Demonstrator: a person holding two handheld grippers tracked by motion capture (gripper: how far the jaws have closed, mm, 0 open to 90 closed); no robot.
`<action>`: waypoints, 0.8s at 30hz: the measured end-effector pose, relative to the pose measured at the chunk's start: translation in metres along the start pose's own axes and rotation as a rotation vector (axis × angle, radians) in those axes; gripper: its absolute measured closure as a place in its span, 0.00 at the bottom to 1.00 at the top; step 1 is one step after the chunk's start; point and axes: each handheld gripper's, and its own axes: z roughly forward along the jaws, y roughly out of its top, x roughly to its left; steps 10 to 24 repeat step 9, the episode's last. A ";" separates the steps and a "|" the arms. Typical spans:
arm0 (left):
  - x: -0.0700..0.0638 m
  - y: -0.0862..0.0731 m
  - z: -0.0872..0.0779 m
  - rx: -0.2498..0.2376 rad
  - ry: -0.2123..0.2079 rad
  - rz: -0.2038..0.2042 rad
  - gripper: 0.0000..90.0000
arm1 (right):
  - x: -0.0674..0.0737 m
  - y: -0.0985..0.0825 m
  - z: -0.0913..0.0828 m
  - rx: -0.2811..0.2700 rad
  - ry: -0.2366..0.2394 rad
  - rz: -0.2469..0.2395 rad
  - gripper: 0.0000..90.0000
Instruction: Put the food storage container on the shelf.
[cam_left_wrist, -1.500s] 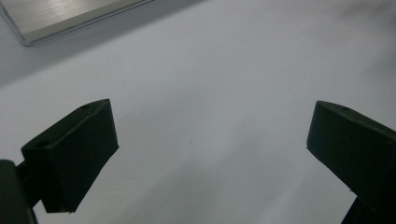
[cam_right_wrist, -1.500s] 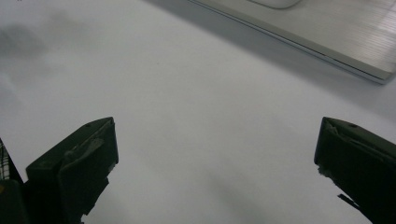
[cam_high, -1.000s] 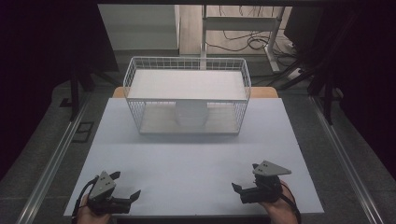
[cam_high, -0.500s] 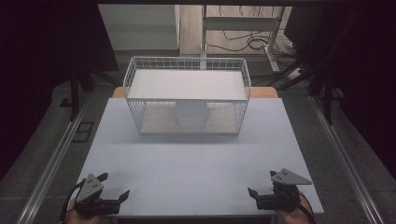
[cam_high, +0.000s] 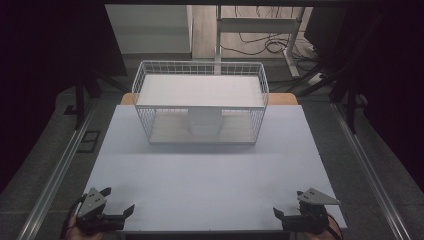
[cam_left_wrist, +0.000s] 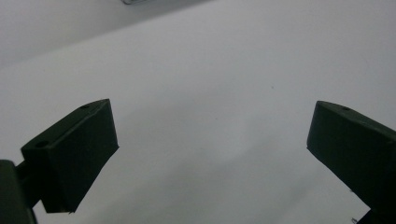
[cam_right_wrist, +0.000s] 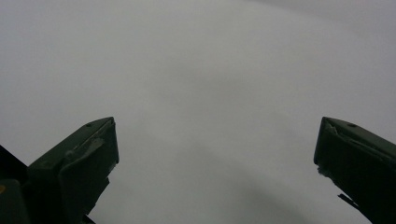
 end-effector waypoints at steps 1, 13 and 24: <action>0.001 0.000 0.000 0.004 0.000 -0.007 0.01 | 0.000 -0.001 0.001 0.007 -0.006 0.000 0.00; 0.000 0.001 0.003 0.024 0.004 -0.005 0.02 | -0.002 -0.005 0.004 0.045 -0.004 0.003 0.00; 0.000 0.001 0.003 0.024 0.004 -0.005 0.02 | -0.002 -0.005 0.004 0.045 -0.004 0.003 0.00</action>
